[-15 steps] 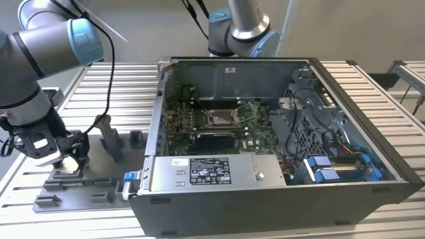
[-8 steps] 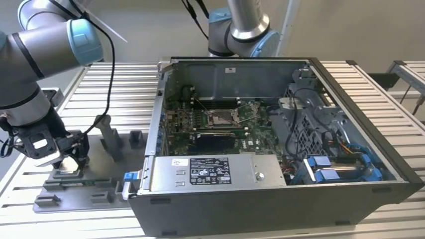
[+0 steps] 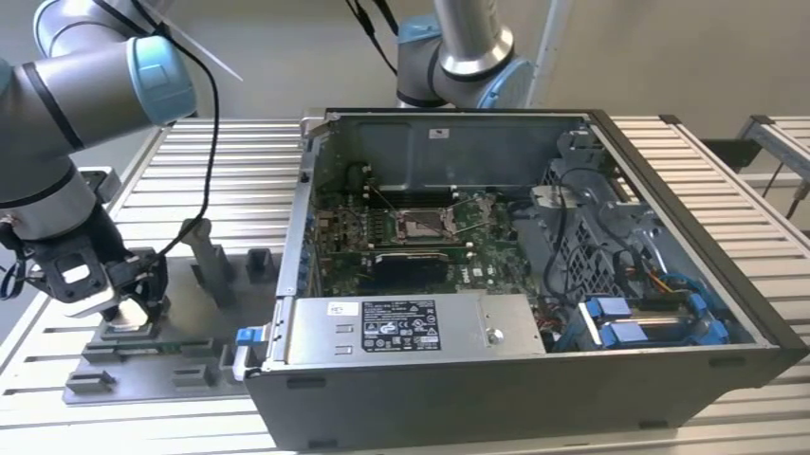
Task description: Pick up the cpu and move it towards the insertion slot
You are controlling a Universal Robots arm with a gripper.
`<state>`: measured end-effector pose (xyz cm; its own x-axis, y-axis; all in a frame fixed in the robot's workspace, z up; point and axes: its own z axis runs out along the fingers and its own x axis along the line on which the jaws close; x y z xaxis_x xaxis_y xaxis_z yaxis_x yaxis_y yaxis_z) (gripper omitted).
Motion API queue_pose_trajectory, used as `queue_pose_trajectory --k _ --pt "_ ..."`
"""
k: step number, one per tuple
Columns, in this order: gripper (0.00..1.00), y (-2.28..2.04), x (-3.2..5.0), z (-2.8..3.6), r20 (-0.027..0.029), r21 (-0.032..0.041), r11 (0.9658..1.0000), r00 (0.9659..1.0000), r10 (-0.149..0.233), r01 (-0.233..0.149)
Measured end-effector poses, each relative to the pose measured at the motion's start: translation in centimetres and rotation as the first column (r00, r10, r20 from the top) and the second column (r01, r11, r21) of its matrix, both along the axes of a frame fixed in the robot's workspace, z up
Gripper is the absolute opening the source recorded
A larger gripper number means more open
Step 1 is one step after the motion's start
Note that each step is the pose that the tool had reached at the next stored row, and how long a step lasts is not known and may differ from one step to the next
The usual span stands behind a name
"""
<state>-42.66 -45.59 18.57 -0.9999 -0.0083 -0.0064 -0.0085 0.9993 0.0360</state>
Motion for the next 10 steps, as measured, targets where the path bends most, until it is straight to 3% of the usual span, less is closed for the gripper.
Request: queue_pose_trajectory --k 10 --pt "0.0 0.0 -0.04 0.17 0.0 0.0001 1.0 1.0 0.0 0.0"
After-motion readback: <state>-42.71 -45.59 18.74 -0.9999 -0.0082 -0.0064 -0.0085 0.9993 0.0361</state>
